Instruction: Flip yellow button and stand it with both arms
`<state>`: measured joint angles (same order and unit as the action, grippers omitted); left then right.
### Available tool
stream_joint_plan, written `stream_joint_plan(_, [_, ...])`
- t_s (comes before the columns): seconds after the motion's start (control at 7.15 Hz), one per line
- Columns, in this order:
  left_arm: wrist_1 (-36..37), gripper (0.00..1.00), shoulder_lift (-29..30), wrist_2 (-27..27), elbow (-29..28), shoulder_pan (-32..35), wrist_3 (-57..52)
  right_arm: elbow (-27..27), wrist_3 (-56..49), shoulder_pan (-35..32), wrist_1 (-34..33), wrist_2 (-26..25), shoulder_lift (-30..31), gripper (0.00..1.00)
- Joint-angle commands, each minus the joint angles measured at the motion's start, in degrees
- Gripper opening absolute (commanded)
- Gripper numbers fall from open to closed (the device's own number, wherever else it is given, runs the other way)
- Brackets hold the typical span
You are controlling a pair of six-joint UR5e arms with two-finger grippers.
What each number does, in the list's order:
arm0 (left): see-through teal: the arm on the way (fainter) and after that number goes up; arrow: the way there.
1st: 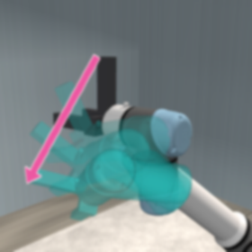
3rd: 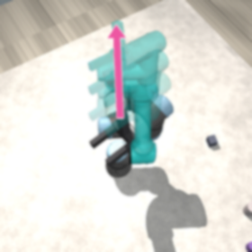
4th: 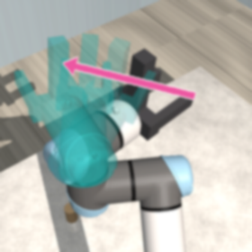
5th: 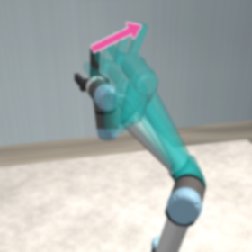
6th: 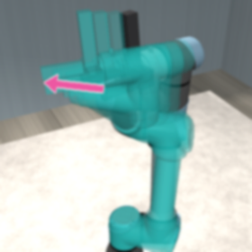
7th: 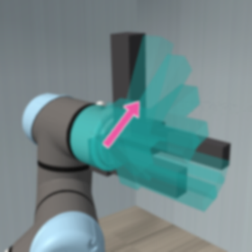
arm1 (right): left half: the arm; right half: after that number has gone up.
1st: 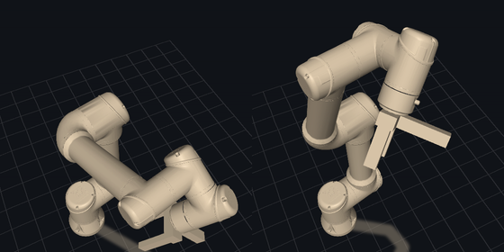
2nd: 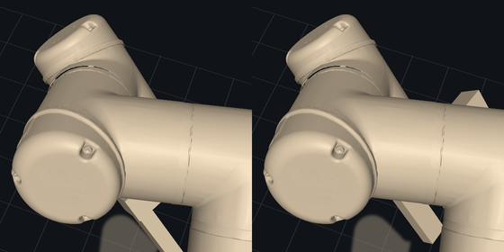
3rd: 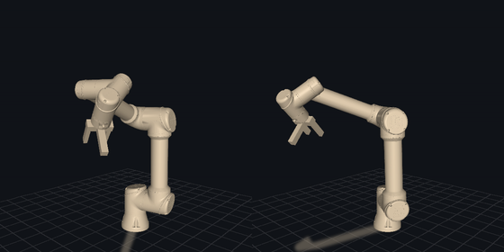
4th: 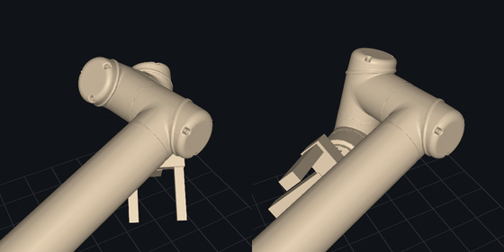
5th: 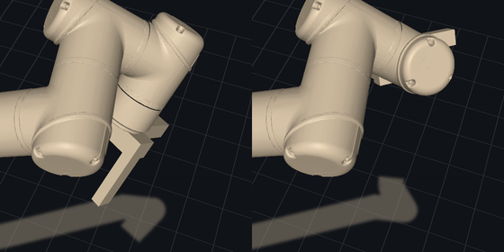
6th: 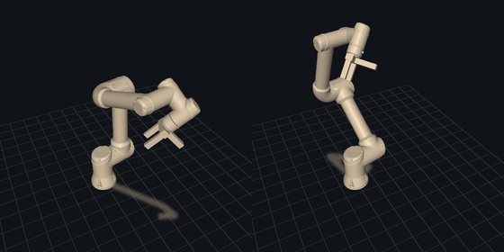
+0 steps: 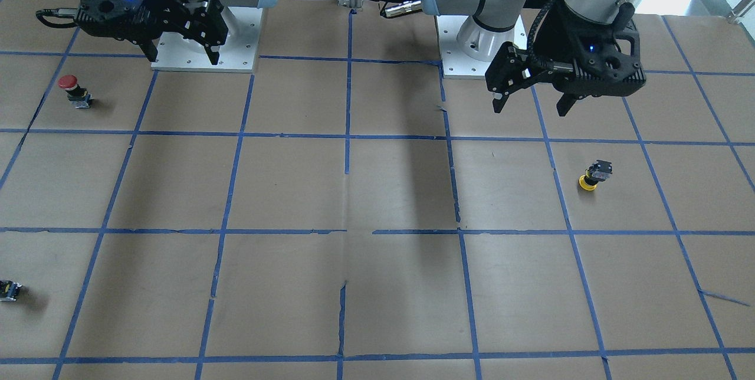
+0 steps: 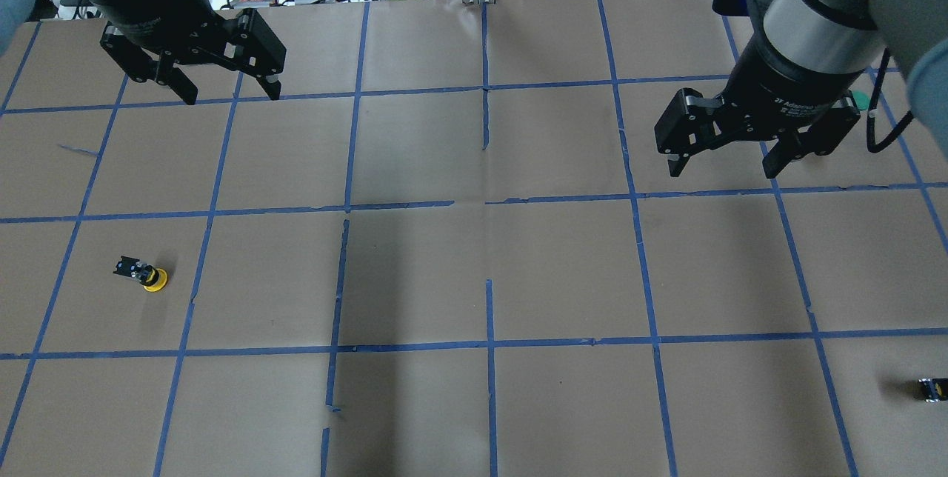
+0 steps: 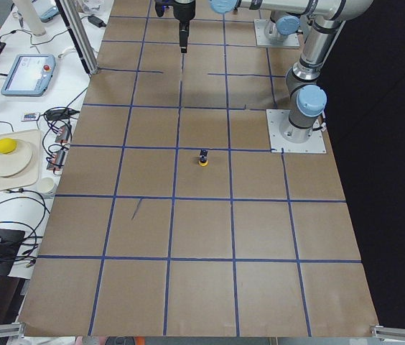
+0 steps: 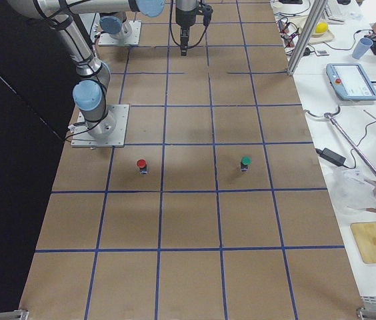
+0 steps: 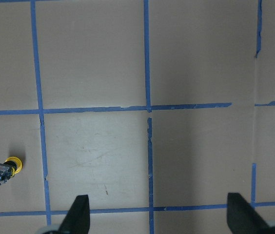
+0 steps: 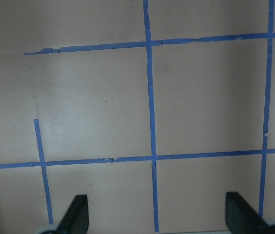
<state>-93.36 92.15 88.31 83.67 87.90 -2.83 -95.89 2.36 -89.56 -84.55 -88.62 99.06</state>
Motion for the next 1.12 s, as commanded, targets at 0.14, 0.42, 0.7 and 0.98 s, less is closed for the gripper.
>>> stream_joint_plan(0.14, [-1.0,1.0,0.2,0.1,0.2,-0.3,-2.4,0.0,-0.3,0.2,0.1,-0.1,0.0,1.0])
stream_joint_plan(0.42, [-0.6,1.0,0.1,5.9,2.5,-2.9,-10.0,0.0,-0.3,0.2,-0.1,-0.1,0.0,1.0])
stream_joint_plan(0.7, [-0.5,1.0,0.0,5.3,5.6,-9.0,-9.6,-0.1,-0.2,0.2,-0.2,-0.1,0.0,1.0])
stream_joint_plan(0.98, [0.4,0.99,0.1,4.1,8.7,-15.2,-11.7,-0.1,-0.2,0.2,-0.1,-0.1,0.0,1.0])
